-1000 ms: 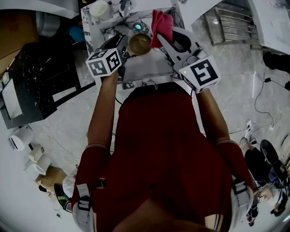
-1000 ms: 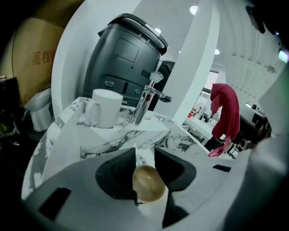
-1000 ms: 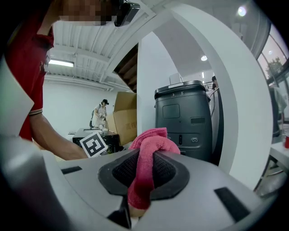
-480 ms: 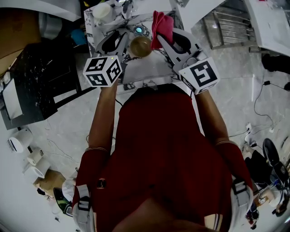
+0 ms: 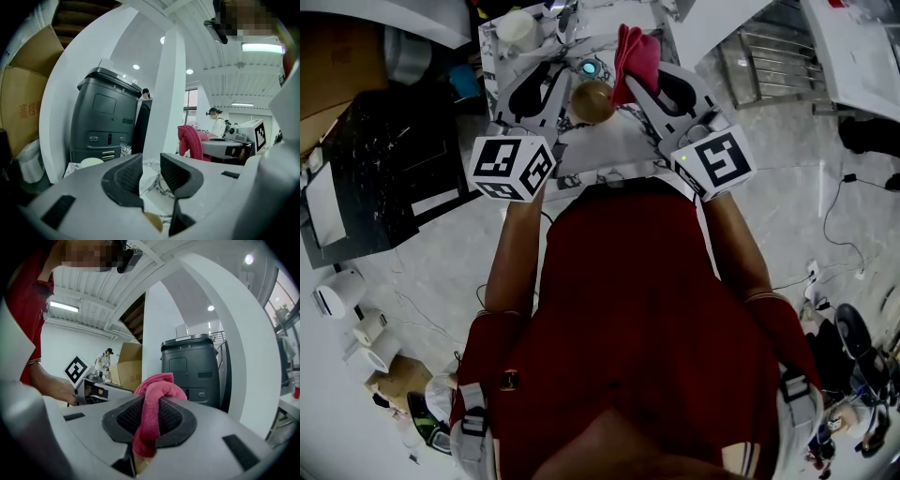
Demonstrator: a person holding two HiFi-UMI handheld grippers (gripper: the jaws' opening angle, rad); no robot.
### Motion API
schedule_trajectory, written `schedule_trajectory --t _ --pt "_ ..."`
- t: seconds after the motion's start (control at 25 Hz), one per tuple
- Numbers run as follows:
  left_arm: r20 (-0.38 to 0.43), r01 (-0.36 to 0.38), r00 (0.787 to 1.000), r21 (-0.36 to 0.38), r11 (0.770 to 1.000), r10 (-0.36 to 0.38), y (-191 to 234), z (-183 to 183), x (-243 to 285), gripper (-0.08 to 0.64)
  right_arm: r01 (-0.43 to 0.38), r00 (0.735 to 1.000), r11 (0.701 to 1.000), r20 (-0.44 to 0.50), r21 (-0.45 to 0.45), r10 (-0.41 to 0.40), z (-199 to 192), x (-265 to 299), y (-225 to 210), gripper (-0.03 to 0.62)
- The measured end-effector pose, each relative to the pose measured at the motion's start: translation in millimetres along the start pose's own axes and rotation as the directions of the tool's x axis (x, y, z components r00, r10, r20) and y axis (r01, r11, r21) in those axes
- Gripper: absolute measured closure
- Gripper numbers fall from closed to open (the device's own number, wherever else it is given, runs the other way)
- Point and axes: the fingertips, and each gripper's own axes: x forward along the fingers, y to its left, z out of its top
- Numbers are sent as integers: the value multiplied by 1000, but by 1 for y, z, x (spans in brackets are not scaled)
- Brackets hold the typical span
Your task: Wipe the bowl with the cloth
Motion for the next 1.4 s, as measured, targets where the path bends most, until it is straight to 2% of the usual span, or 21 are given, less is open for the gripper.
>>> schedule_trajectory --t 0.44,1.0,1.4 --pt "123 40 991 61 997 -48 -25 31 -19 471 -6 998 1000 66 26 4 21 -11 12 535" --pt "182 44 981 119 992 -66 -39 40 -33 534 -24 994 999 103 26 21 30 -21 23 535" --pt "219 36 973 141 989 -66 -44 44 -45 554 -45 991 999 129 22 41 36 -25 34 535"
